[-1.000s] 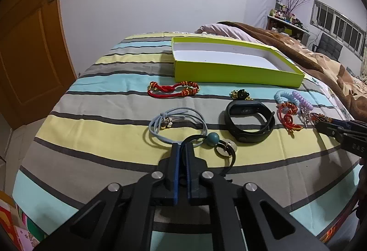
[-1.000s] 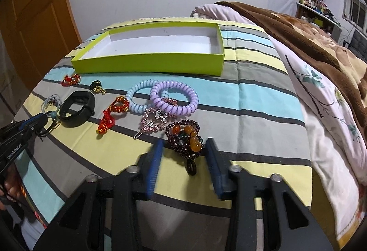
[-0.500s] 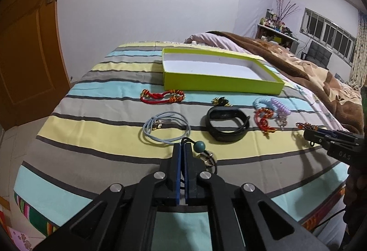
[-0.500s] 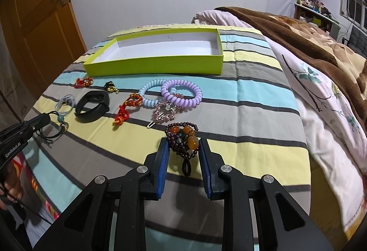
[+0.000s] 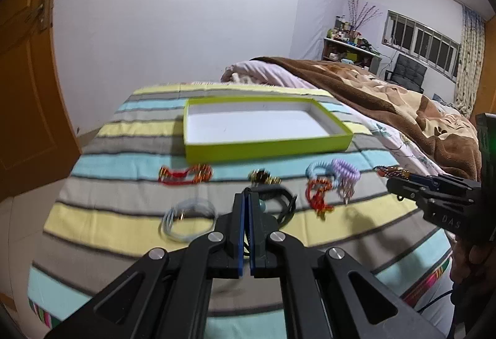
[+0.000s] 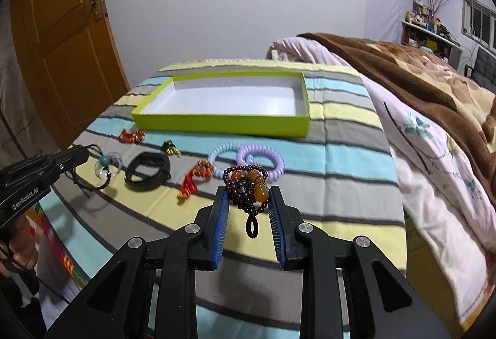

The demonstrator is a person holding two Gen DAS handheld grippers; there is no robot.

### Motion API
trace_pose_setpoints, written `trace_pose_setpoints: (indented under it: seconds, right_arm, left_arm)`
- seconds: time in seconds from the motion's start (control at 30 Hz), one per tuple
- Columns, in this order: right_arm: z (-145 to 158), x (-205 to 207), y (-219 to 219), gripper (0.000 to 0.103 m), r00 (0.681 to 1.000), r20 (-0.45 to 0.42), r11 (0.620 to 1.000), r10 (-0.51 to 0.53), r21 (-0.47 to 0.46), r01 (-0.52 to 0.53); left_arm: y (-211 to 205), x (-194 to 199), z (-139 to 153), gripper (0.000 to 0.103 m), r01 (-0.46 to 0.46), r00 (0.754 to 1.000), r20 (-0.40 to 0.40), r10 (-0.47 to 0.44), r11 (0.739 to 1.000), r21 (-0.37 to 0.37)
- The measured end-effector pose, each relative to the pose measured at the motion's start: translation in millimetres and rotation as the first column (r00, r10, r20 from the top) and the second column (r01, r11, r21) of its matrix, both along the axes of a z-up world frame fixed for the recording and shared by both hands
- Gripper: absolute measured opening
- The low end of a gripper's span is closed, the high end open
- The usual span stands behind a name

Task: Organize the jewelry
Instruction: 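Carry both items into the lime-green box and open both tools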

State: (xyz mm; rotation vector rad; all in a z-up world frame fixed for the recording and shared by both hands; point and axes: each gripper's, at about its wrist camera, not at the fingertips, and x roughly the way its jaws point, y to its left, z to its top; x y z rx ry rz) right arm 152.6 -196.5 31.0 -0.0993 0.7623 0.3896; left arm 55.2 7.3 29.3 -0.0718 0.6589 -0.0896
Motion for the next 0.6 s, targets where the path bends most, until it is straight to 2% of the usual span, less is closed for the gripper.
trace_pose_setpoints:
  seconds: [0.33, 0.6]
  right_arm:
    - [16, 55, 16, 0.027, 0.999, 0.027, 0.999, 0.03, 0.012, -0.03]
    - [15, 122, 28, 0.027, 0.999, 0.035, 0.999, 0.036, -0.033, -0.034]
  left_arm:
    - [-3, 61, 27, 0.002, 0.044, 0.998, 0.046, -0.046, 0.998, 0.038]
    - [9, 131, 22, 0.002, 0.044, 0.999, 0.02, -0.044, 0.999, 0.018]
